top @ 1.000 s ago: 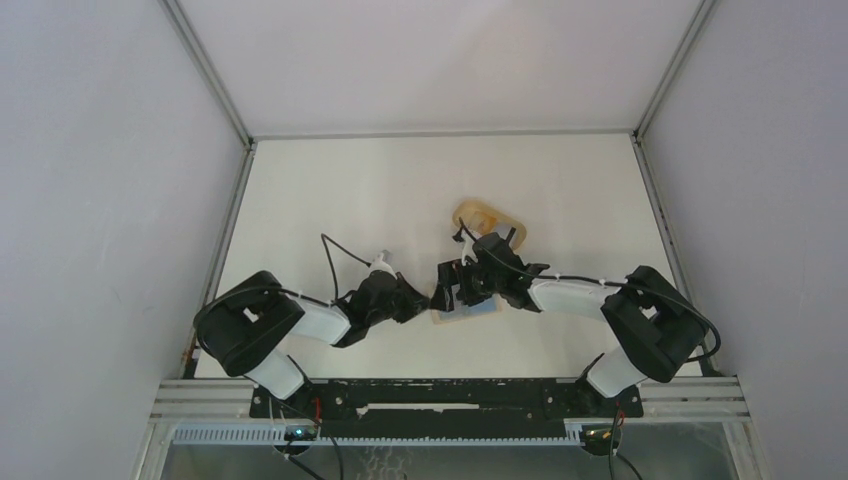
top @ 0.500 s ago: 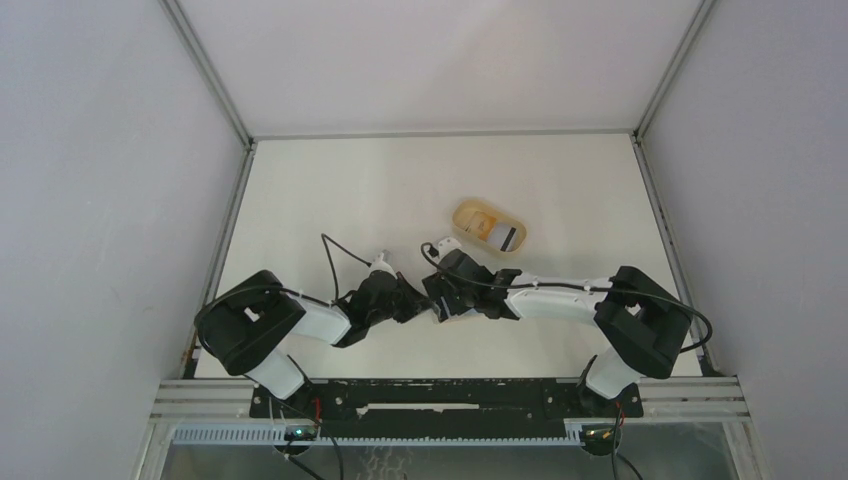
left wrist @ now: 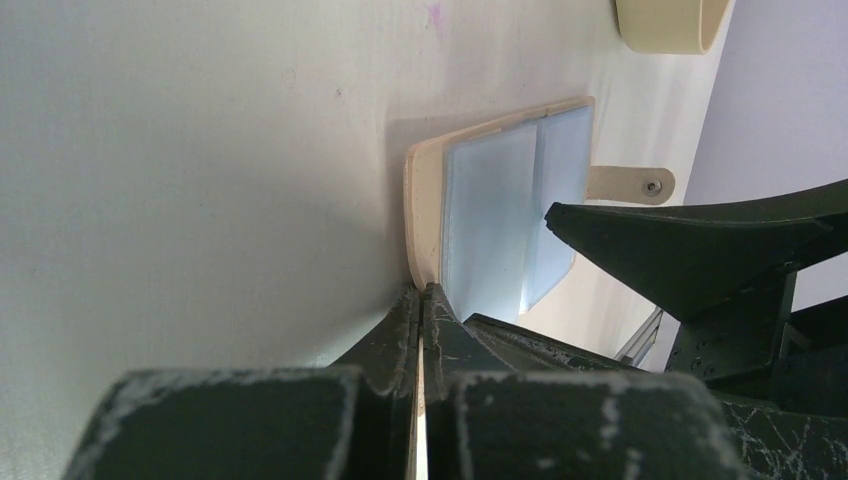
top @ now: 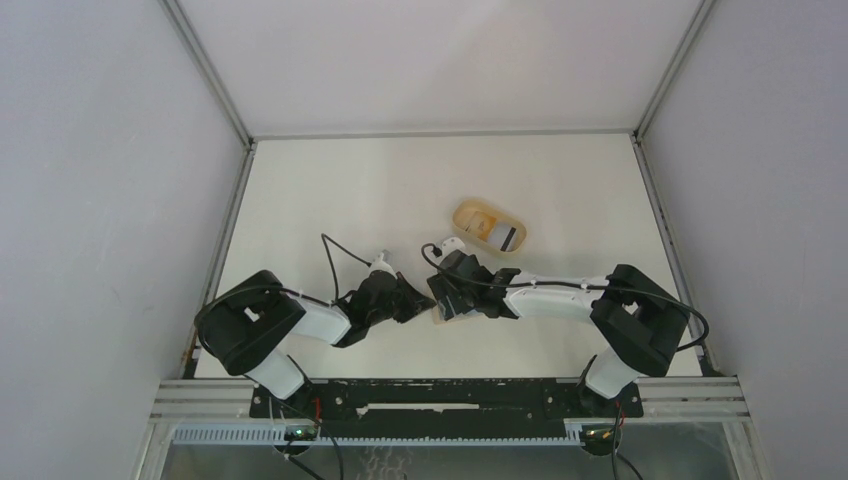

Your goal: Take the credit cards out of the card holder

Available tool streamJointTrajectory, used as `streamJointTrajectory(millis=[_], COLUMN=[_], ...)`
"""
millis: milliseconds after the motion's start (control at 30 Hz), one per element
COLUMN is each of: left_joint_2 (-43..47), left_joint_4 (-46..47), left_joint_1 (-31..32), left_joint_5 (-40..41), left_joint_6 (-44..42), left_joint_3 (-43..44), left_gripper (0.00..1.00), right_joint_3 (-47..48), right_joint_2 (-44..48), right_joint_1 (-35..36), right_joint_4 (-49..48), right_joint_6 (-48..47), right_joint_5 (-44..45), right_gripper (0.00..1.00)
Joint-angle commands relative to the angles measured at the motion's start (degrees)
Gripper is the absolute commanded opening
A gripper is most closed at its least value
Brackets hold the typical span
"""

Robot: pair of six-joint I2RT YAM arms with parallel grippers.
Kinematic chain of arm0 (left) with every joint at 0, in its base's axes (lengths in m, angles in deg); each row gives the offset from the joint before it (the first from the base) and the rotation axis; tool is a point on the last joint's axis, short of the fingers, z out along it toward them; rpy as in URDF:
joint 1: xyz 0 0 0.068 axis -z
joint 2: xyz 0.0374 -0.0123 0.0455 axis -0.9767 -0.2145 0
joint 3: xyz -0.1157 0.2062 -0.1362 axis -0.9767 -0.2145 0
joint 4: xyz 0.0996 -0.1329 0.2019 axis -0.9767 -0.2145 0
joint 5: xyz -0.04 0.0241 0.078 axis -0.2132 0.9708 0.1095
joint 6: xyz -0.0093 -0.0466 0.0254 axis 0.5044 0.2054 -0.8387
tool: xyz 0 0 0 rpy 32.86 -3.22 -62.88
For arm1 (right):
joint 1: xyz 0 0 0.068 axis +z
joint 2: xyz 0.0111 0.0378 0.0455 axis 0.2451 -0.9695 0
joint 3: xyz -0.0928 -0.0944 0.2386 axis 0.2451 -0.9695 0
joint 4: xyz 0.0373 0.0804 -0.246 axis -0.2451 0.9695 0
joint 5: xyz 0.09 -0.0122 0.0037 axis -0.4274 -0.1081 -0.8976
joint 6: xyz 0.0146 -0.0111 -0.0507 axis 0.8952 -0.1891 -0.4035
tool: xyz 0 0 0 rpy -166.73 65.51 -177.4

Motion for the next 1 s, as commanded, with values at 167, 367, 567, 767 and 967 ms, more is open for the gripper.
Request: streamJointTrajectory(millis=[167, 367, 567, 767, 967], left_joint_2=[-1.46, -1.14, -1.19, -0.86, -0.85], left_joint_4=[-8.27, -8.19, -8.09, -8.03, -8.08], left_joint_1=[-0.13, -0.17, -0.13, -0.14, -0.16], left_joint_5=[0.73, 0.81, 0.73, 0.86, 0.83], left_joint_6=[-1.31, -1.19, -1.19, -1.12, -1.14], left_joint_3=[-2.32, -2.58, -2.63, -2.93, -2.96], left_gripper=[0.0, 0.0, 0.0, 0.0, 0.0], right_joint_3=[2.54, 2.54, 2.54, 2.63, 2.63], right_joint_2=[0.27, -0.64, -3.07, -3.64, -1.39], right_joint_1=[0.51, 0.59, 1.23, 1.73, 0.65], right_joint_4=[-1.77, -2.43, -1.69, 0.37, 4.17], right_joint_6=[-1.09, -1.32, -2.79, -3.66, -4.51], right_joint_5=[-0.82, -2.26, 0.24, 4.25, 8.04], right_gripper=[0.81, 0.81, 0.81, 0.81, 0.82])
